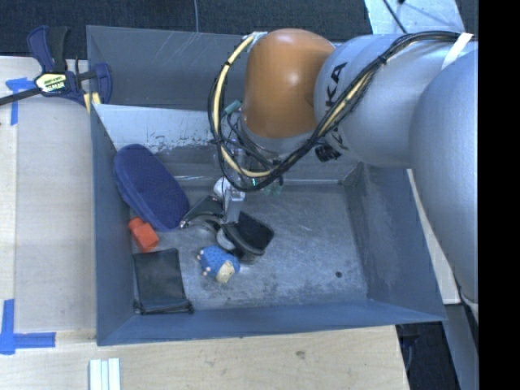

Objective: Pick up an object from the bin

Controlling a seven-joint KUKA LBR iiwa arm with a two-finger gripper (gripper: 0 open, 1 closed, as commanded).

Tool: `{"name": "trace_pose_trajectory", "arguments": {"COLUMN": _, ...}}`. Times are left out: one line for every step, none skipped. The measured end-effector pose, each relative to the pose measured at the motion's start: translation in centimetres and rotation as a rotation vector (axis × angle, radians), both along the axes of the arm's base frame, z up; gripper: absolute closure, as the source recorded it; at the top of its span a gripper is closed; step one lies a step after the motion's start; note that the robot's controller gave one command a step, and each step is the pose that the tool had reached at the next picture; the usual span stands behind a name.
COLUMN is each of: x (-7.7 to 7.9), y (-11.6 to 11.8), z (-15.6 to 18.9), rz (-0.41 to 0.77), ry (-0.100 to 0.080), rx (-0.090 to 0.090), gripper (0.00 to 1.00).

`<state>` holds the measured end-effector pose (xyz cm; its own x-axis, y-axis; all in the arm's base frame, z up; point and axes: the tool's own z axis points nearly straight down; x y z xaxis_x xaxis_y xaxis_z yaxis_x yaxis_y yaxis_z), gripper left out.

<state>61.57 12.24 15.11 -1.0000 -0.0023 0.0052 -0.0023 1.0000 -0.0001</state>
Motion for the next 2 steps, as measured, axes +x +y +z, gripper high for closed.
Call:
{"name": "trace_pose_trajectory", "arguments": {"x": -2.17, "y": -0.18, "z": -7.81, "rz": -0.007, "ry": -0.007, "rx": 0.010, "gripper": 0.00}}
{"name": "trace_pose_trajectory", "arguments": {"x": -2.22, "y": -0.27, "z": -7.78, "rz": -0.007, "ry": -0.004, "rx": 0.008, "gripper": 1.00}}
